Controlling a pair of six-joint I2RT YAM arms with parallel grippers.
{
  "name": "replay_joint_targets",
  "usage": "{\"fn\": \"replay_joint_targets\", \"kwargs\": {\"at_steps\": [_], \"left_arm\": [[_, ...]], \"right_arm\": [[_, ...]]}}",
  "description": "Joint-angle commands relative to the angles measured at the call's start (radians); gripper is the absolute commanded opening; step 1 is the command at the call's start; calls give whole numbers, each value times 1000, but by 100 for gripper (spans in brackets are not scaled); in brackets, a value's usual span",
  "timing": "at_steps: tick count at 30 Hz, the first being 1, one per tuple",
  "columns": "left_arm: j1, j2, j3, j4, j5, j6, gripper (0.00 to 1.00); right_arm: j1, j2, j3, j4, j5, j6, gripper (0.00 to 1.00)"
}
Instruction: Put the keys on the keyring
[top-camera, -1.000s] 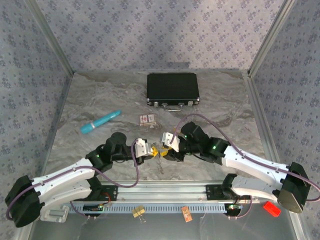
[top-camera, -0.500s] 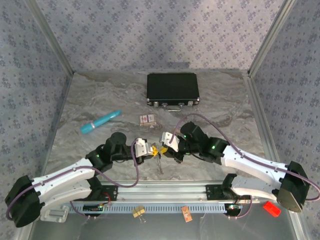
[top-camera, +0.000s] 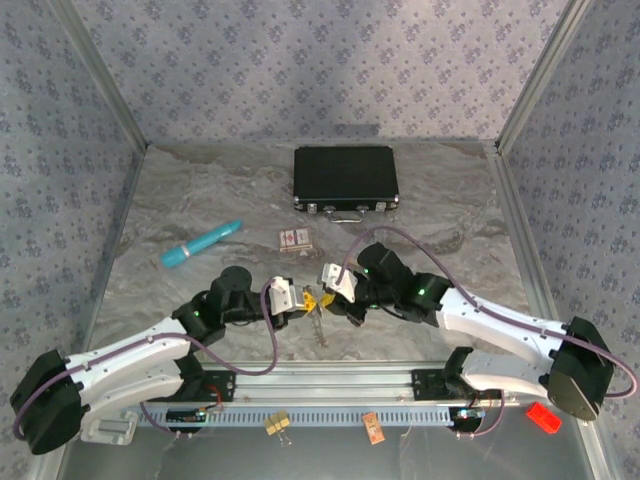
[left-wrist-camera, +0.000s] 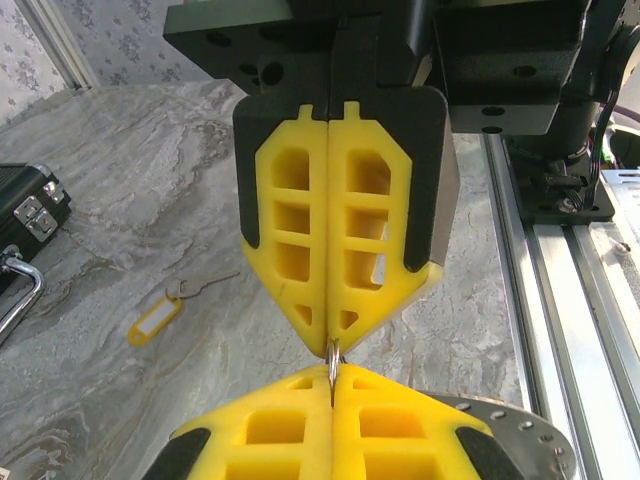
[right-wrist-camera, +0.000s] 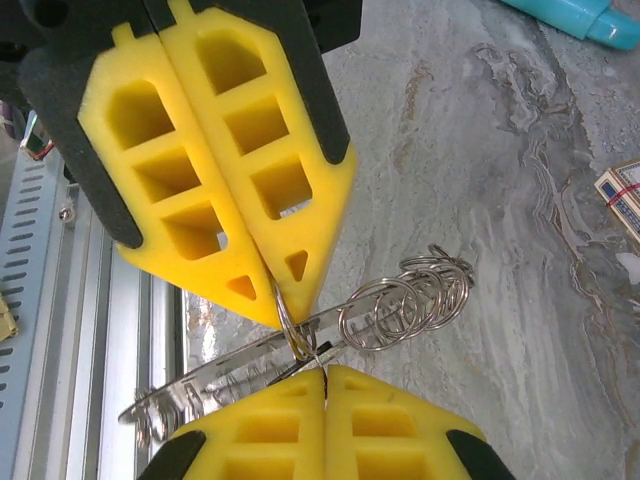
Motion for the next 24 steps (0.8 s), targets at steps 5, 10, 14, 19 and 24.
{"fn": "replay_joint_targets", "kwargs": {"at_steps": [5, 10, 14, 19, 24], "left_arm": [[-4, 27, -10, 156, 39, -36, 0], [-4, 56, -14, 202, 45, -53, 0], [-5, 59, -12, 204, 46, -55, 0], [-4, 49, -14, 199, 47, -59, 0], [-4, 46, -16, 192, 52, -60, 0]], "right_arm": [[-11, -112, -85, 98, 13, 20, 28], [-18, -122, -96, 113, -13, 4, 30], [-18, -99, -85, 113, -35, -4, 30], [-19, -73, -82, 145, -42, -4, 29], [-19, -44, -70, 171, -58, -1, 25]]}}
